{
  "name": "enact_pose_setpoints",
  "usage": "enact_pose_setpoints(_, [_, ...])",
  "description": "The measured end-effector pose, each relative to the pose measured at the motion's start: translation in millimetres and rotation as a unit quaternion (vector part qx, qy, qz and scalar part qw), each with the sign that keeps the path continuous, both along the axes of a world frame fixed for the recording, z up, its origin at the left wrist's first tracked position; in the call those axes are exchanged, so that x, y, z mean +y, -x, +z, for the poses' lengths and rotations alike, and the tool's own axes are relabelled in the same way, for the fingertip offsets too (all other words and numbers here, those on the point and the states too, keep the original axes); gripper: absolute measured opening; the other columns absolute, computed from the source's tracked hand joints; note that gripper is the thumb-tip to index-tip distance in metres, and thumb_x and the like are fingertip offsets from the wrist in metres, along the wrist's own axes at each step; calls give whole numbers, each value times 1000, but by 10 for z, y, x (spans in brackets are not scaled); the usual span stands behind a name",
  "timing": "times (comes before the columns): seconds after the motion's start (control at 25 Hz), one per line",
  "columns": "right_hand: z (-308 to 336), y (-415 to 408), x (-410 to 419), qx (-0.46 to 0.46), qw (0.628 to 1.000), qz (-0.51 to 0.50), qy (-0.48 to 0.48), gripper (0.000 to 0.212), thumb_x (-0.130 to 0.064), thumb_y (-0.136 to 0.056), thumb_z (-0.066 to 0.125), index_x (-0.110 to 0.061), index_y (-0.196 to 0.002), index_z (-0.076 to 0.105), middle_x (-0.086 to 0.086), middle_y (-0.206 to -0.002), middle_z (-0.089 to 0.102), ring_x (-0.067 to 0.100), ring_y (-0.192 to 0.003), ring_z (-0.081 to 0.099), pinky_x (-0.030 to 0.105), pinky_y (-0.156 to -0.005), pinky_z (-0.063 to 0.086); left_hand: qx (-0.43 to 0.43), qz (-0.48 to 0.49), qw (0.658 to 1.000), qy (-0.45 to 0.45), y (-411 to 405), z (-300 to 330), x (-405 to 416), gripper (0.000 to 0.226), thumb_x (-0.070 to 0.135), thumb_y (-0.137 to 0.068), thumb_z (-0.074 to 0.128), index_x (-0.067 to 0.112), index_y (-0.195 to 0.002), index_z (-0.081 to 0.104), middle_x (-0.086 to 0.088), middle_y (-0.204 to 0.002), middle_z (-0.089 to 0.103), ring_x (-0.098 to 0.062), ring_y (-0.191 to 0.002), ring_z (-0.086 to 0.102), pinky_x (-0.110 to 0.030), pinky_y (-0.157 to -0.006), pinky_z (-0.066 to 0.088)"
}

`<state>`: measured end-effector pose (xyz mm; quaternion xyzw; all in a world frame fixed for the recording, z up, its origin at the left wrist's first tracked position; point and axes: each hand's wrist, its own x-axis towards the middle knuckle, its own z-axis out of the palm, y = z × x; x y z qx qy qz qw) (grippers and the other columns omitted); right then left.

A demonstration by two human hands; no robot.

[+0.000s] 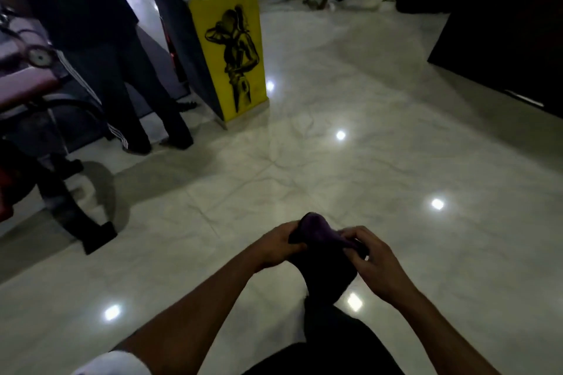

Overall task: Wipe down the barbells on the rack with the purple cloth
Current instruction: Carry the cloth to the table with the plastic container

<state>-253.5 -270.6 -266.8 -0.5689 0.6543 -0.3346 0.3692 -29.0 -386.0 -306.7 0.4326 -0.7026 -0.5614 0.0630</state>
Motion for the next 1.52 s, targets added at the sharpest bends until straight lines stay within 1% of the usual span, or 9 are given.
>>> enact_pose_setpoints(0.2, [363,347,-1574,24,994,105,10,62,-17,-93,68,-49,-139,41,-31,-119,57,-11,-107,60,7,-83,48,-77,-104,981,148,433,625,-1403,29,25,-94,61,32,-121,54,6,-115,67,-13,-102,63,-34,-89,53])
enact_pose_setpoints(0.32, [530,436,-2644,114,972,203,42,39,-15,-93,62,-39,-123,59,-21,-107,64,-2,-96,62,16,-78,50,-67,-74,978,186,521,866,-2220,27,30,-91,66,36,-107,45,13,-99,65,-13,-87,63,-36,-78,54])
enact_pose_setpoints(0.44, [545,561,-3656,134,971,195,32,24,-11,-90,66,-31,-103,67,-16,-96,69,0,-90,65,28,-77,55,-61,-55,973,214,359,864,-3083,31,34,-89,71,36,-99,42,17,-93,62,-7,-81,62,-34,-74,53])
enact_pose_setpoints(0.68, [719,404,-5469,168,967,189,36,26,-7,-90,68,-32,-96,68,-17,-91,70,-1,-87,64,15,-70,50,-68,-54,944,319,-107,795,-4762,17,34,-91,67,33,-103,54,16,-100,63,1,-91,58,-17,-74,42])
enact_pose_setpoints(0.84, [824,356,-6551,169,969,166,67,38,4,-84,65,-30,-98,69,-14,-93,67,4,-88,64,25,-75,53,-55,-47,925,373,-293,789,-5830,12,37,-93,60,33,-104,56,15,-101,61,-6,-89,59,-33,-74,50])
enact_pose_setpoints(1.08, [813,308,-7923,167,976,136,23,12,-23,-84,81,-29,-90,72,-19,-88,70,-3,-82,65,24,-72,55,-26,58,934,352,-505,711,-7320,16,45,-84,71,31,-90,65,16,-87,64,-5,-78,62,-38,-67,55])
enact_pose_setpoints(1.2, [741,296,-8728,134,982,134,18,15,-18,-88,77,-29,-85,67,-18,-86,71,-3,-84,67,28,-71,57,-33,101,923,369,-546,724,-8016,26,53,-81,73,29,-83,65,17,-83,63,-5,-74,61,-33,-64,53])
enact_pose_setpoints(1.36, [744,282,-9723,38,987,158,7,18,-6,-94,67,-23,-89,65,-10,-91,72,8,-85,72,33,-77,59,-13,107,938,328,-705,880,-8851,14,26,-82,82,22,-89,70,12,-90,66,-7,-80,64,-33,-70,55])
enact_pose_setpoints(1.52, [859,165,-10708,18,976,217,6,22,-4,-95,62,-25,-91,62,-3,-86,69,17,-79,67,39,-72,52,-27,185,931,314,-869,1022,-9581,17,26,-88,76,34,-90,61,15,-85,65,-7,-77,63,-35,-67,54])
